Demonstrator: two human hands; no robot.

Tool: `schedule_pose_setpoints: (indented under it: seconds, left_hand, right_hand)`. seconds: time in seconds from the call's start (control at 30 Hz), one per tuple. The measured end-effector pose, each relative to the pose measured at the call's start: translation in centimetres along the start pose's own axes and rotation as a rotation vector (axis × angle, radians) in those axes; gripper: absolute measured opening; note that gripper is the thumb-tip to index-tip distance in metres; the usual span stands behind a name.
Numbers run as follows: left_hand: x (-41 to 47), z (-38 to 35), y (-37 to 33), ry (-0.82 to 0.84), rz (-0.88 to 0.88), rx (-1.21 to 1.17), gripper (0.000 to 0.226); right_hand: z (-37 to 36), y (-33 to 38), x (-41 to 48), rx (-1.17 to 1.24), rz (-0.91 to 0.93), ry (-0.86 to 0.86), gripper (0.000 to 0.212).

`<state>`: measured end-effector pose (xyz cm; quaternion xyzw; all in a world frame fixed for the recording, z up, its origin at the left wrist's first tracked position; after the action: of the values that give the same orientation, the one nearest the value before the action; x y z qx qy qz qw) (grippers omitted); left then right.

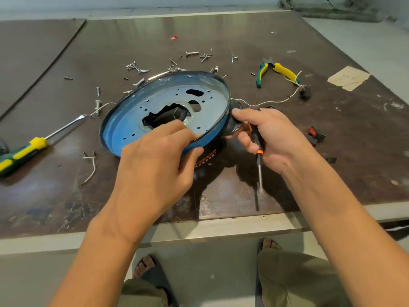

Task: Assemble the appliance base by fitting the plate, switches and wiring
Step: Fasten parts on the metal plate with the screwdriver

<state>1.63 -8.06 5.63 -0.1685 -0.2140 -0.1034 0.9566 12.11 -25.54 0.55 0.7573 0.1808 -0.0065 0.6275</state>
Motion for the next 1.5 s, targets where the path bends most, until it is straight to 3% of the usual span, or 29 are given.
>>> schedule_pose_setpoints:
  seconds: [0.47,0.87,1.5]
  left_hand:
    - [0.1,-0.3,0.8,0.01,0.031,0.065,0.015]
    - [-0.3,-1.6,1.7,0.162,-0.132,-0.013,0.018]
    - [-1.1,-1.5,0.9,0.047,-0.28,-0.092,0.016]
  right_hand:
    - [-0.4,-0.5,0.0,-0.091,-0.002,0.076,0.016]
    - [1.4,-2.1,0.9,-0.285,-0.197,0.131,0.012]
    - [1.5,-1.1,-0.3,-0.347,-0.258,0.249,0.02]
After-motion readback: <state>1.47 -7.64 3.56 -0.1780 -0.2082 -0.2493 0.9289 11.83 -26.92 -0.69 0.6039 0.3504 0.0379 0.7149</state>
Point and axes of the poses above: each hand's wrist, its own x-axis towards the middle knuckle, its own z-axis out of the back of the hand, y = z × x, the point moved 5 cm from there along x, towards the middle knuckle, and after that the axes turned 1 degree about -x, right-handed, at the moved point
